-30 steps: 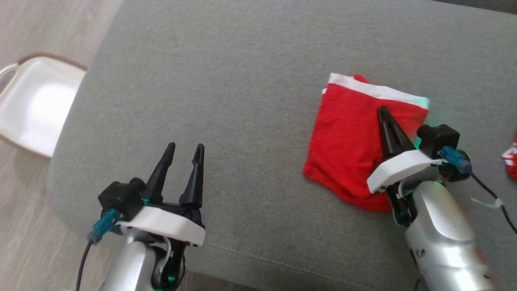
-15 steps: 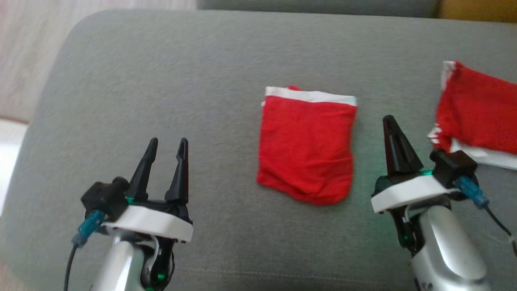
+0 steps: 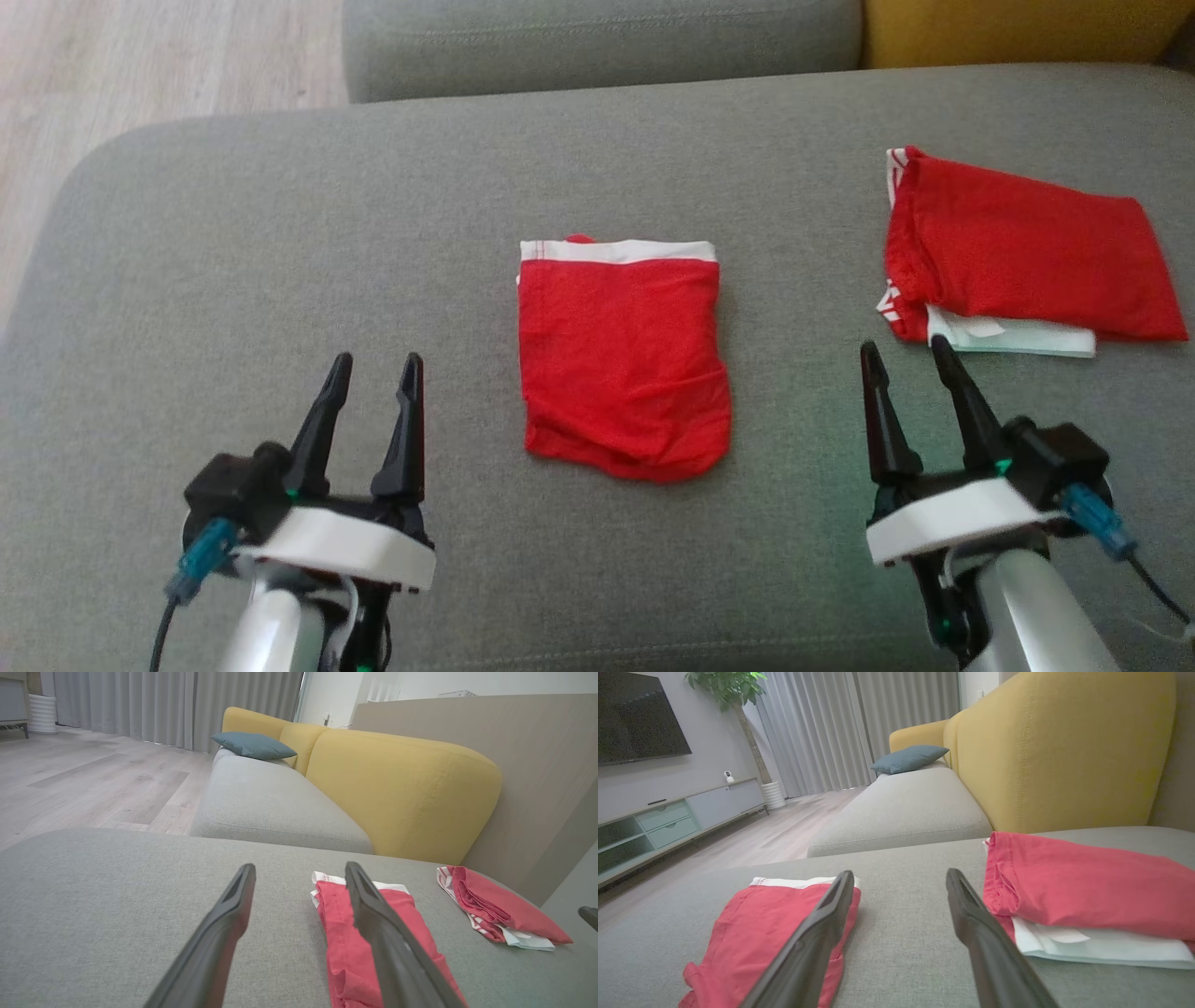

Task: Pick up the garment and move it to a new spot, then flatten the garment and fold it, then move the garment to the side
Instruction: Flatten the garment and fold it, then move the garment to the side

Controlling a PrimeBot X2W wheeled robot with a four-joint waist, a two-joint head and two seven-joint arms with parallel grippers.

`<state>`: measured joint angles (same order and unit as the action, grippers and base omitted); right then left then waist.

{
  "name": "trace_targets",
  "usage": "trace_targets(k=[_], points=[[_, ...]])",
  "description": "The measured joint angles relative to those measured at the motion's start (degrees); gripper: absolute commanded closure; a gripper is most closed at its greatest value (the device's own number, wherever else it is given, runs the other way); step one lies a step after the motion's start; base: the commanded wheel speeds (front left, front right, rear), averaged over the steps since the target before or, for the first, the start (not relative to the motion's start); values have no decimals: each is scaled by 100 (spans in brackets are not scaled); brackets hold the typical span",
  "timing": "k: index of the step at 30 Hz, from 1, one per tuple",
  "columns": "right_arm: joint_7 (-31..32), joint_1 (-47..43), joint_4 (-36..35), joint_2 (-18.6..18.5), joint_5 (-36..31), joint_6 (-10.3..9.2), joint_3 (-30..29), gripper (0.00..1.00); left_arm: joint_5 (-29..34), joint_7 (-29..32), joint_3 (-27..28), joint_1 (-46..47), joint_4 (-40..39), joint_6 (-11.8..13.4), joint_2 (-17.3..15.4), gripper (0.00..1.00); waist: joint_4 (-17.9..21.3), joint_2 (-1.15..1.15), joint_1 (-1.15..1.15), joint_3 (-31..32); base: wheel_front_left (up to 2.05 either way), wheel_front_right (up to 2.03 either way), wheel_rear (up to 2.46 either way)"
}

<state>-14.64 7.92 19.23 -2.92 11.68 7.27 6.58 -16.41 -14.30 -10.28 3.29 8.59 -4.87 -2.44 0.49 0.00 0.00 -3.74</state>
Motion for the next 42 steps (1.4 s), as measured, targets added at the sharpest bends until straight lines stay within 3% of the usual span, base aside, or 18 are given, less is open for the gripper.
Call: trace_targets(k=[12, 25, 34, 42], points=[[0, -192, -26, 4, 8, 0, -7, 0, -68, 0, -8, -208, 32, 92, 0, 0, 129, 0, 0, 148, 0, 0, 0], [0, -140, 248, 5, 161, 0, 120, 0, -63, 0, -63, -201, 91, 76, 0, 0, -109, 0, 0, -3, 0, 0, 0], [366, 738, 1280, 2, 1317, 0, 664, 0, -33, 0, -224, 12, 190, -35, 1, 0, -588, 0, 0, -420, 0, 0, 0], [405, 1402, 2404, -8, 1552, 0, 802, 0, -42, 0, -266, 141, 269, -68, 0, 0, -1151, 0, 0, -688, 0, 0, 0]])
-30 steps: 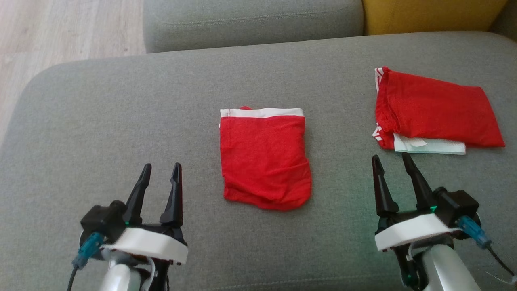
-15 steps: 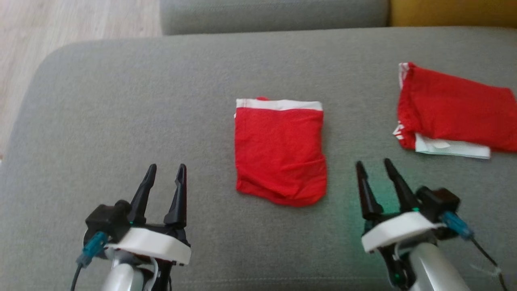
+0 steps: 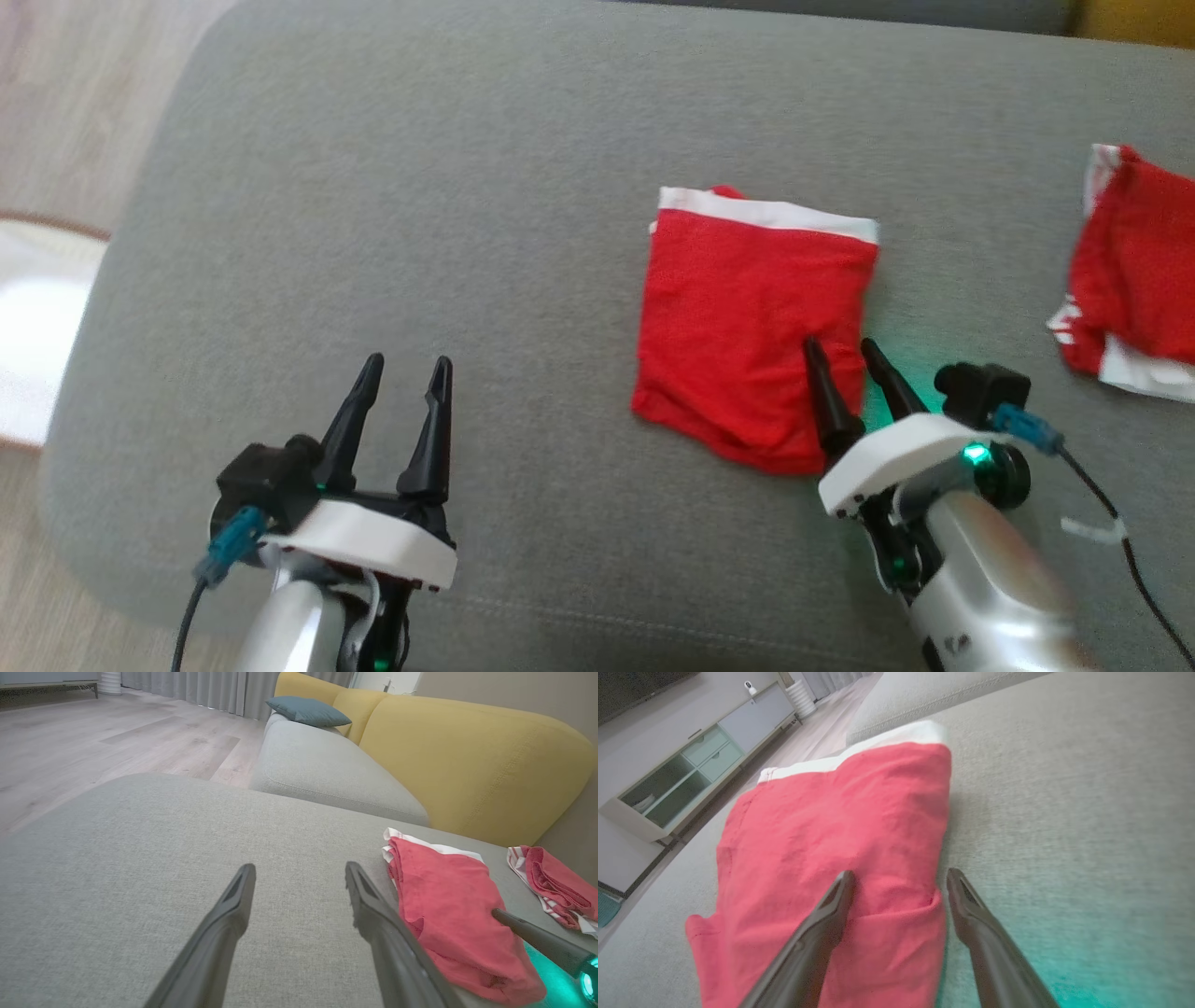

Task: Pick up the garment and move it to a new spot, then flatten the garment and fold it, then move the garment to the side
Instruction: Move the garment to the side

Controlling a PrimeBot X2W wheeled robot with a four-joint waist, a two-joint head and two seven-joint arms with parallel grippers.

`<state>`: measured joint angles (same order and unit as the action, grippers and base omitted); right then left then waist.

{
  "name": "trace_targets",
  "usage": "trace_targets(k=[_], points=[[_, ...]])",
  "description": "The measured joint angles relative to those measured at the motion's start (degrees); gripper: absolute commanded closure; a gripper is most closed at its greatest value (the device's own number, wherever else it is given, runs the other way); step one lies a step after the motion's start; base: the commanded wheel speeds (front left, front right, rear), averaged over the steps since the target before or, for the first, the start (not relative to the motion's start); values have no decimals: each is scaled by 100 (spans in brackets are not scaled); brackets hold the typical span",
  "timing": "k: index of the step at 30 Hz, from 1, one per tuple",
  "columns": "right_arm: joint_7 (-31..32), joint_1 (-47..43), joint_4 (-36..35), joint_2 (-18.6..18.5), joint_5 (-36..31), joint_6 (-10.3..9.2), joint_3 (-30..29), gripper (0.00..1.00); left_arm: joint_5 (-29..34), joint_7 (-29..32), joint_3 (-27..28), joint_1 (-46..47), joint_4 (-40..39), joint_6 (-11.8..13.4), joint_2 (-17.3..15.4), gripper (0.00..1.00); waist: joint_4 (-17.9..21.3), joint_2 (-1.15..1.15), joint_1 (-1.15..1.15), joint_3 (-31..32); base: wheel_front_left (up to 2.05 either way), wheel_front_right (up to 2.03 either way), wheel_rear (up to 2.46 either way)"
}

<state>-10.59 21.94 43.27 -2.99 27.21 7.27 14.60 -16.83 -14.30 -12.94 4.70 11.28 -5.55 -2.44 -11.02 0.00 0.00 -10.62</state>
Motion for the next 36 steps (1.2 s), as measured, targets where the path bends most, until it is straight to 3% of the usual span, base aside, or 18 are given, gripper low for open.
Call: trace_targets(k=[11, 12, 13, 14, 19, 28, 35, 36], points=[[-153, 953, 1213, -47, -285, 0, -9, 0, -58, 0, -45, 148, 0, 0, 1, 0, -395, 0, 0, -236, 0, 0, 0], [-154, 1005, 1272, -49, -285, 0, 21, 18, -58, 0, -44, 177, -3, 1, 1, 0, -389, 0, 0, -240, 0, 0, 0], [-160, 1055, 1315, -53, -285, 0, 75, 84, -58, 0, -38, 190, -4, 2, 1, 0, -376, 0, 0, -240, 0, 0, 0], [-178, 1090, 1334, -60, -286, 0, 156, 100, -58, 0, -26, 190, -4, 3, 2, 0, -356, 0, 0, -234, 0, 0, 0], [-264, 1151, 1495, -48, -553, 1, 377, 100, -57, 0, 43, 182, -5, 3, 1, 0, -174, 0, 0, -159, 0, 0, 0], [-357, 1168, 1193, -155, -2194, 1, 232, 100, -56, 0, 88, 167, -82, 10, 1, 0, 401, 0, 0, 20, 0, 0, 0], [-87, 1389, 636, -827, -2781, 1, 388, 100, -38, 0, 162, 164, -147, 4, 2, 0, 924, 0, 0, 16, 0, 0, 0], [177, 1583, 337, -1304, -2788, 1, 533, 100, -2, -1, 214, 174, -170, 0, 1, 0, 1103, 0, 0, -57, 0, 0, 0]])
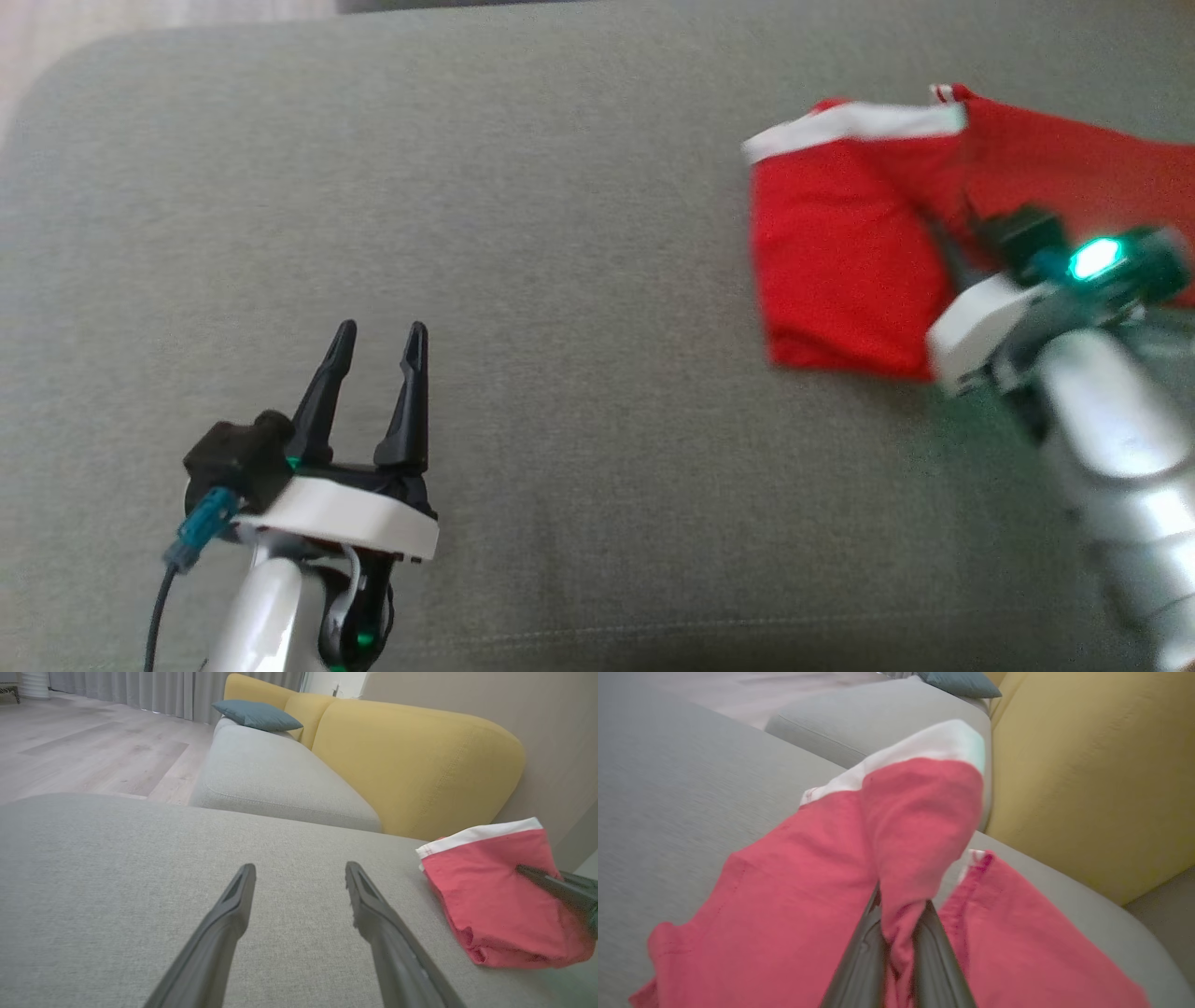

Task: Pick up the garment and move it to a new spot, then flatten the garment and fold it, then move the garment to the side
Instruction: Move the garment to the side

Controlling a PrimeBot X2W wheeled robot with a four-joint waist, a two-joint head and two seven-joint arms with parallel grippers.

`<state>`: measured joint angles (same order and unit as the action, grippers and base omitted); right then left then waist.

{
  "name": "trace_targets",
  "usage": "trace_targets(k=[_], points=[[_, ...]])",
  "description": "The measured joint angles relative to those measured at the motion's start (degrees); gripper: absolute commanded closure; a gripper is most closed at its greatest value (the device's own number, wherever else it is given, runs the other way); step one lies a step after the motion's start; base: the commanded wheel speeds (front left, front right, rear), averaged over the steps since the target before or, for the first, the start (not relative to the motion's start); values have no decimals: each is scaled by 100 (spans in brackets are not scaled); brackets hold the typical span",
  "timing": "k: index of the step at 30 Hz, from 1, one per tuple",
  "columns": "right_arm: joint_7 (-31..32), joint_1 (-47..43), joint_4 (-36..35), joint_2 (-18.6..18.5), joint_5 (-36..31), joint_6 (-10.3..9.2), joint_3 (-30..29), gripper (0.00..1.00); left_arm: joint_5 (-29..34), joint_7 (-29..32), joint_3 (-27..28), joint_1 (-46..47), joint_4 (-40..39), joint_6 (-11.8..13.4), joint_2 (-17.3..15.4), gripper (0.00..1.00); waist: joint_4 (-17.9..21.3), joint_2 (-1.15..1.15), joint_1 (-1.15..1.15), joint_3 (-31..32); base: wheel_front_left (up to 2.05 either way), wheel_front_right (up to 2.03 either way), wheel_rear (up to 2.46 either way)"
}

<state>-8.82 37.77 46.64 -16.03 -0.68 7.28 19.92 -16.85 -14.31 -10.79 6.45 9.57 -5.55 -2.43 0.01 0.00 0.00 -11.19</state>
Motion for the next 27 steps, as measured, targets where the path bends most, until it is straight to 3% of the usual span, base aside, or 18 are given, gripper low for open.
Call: trace_targets(k=[6, 8, 10, 17, 27], points=[[552, 237, -372, -1120, 91, 0, 426, 100, 47, 1, 7, 152, -13, -56, 1, 0, 168, 0, 0, -312, 0, 0, 0], [659, 274, -386, -1272, 153, 0, 449, 100, 66, 1, 5, 203, -13, -57, 1, 0, 176, 0, 0, -366, 0, 0, 0], [972, 342, -501, -1662, 271, 0, 469, 100, 66, 1, 21, 332, -25, -81, 2, 0, 183, 0, 0, -517, 0, 0, 0], [1528, 419, -817, -2011, 62, 1, 52, 100, 66, 1, 65, 372, -21, -133, 2, 0, 132, 0, 0, -747, 0, 0, 0], [2109, 125, -1421, -1997, -394, 1, -824, 100, 65, 1, 75, 485, -21, -153, 2, 0, 70, 0, 0, -889, 0, 0, 0]])
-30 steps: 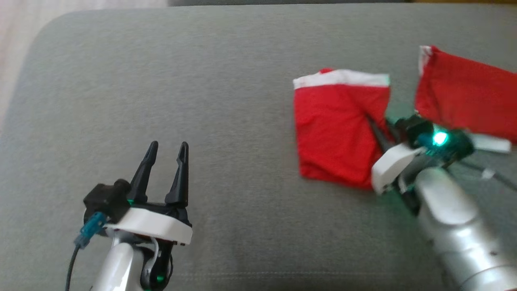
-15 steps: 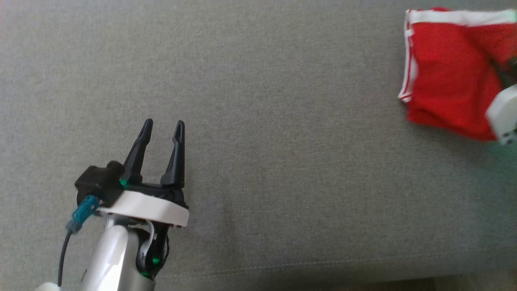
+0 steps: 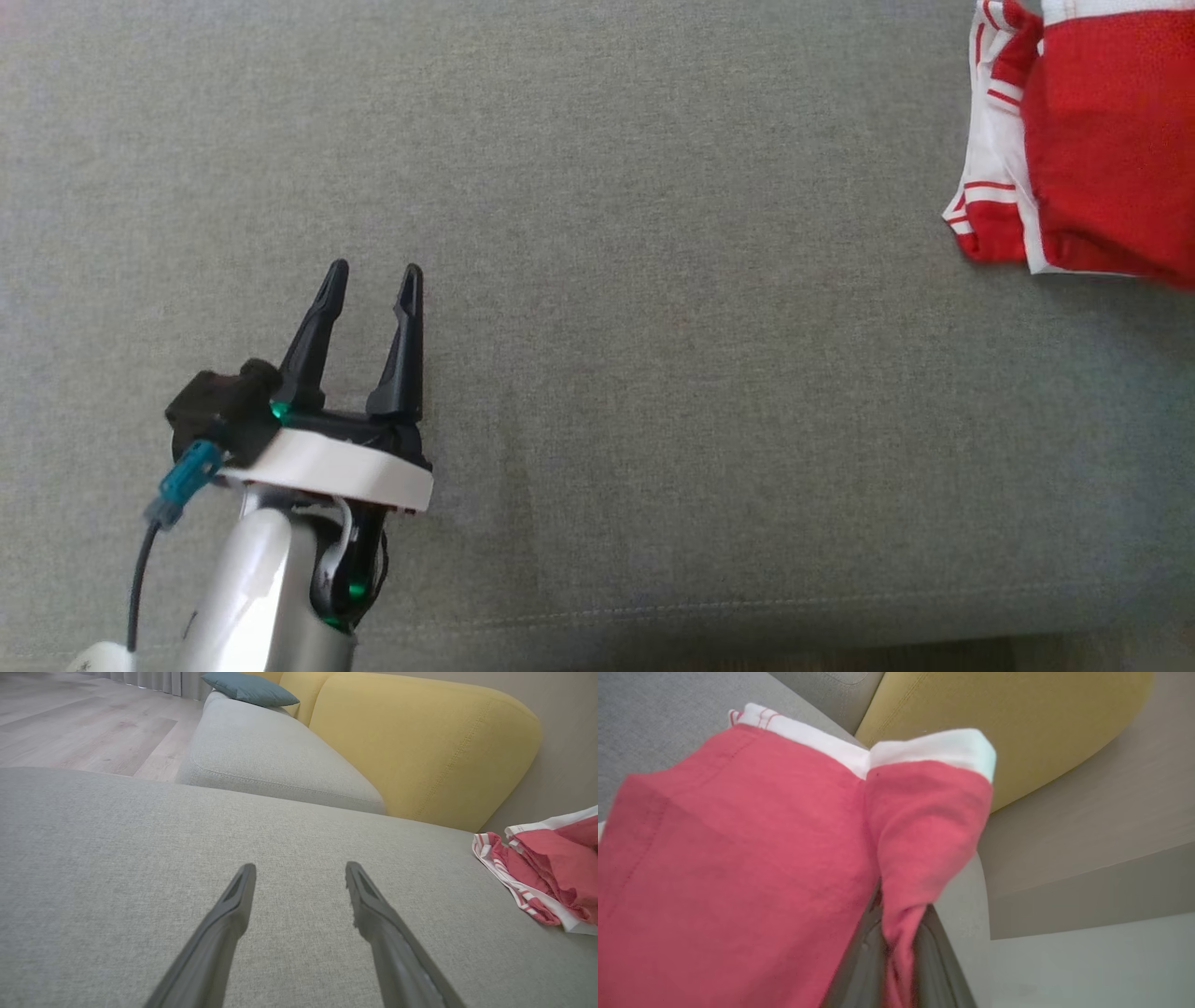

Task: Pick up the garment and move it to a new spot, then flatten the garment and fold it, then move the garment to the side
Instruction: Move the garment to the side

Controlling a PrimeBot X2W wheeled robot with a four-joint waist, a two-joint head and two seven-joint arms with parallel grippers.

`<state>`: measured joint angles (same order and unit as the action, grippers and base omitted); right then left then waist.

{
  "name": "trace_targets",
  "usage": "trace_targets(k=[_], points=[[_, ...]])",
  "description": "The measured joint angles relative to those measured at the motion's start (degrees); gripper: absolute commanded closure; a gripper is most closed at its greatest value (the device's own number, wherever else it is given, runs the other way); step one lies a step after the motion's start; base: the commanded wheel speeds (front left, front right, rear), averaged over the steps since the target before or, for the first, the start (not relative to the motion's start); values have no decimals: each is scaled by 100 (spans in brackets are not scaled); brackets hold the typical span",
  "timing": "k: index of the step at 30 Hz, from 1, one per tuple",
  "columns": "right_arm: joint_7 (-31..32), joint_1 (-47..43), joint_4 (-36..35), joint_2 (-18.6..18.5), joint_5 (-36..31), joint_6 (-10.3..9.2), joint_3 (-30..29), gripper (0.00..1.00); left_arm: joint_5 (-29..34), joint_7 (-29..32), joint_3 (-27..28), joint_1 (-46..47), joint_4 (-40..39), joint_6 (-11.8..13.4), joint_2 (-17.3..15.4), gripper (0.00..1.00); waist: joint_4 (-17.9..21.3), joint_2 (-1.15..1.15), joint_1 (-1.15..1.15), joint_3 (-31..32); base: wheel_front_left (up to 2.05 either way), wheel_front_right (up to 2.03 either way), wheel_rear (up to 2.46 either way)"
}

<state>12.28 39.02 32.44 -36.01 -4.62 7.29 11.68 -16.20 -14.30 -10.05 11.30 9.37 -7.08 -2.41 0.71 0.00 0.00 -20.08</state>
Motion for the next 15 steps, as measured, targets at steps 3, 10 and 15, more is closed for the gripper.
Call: trace_targets(k=[3, 10, 15], points=[[112, -172, -133, 53, 0, 0, -151, 100, 0, 0, 2, 2, 2, -3, 0, 0, -1, 0, 0, -33, 0, 0, 0], [289, -344, -433, 141, 3, 0, -427, 85, 0, 0, 34, 96, 25, -5, 1, 0, 2, 0, 0, -62, 0, 0, 0], [447, -479, -577, 356, 8, 0, -631, 0, 0, 0, 88, 98, 37, -5, 0, 0, 14, 0, 0, -15, 0, 0, 0]])
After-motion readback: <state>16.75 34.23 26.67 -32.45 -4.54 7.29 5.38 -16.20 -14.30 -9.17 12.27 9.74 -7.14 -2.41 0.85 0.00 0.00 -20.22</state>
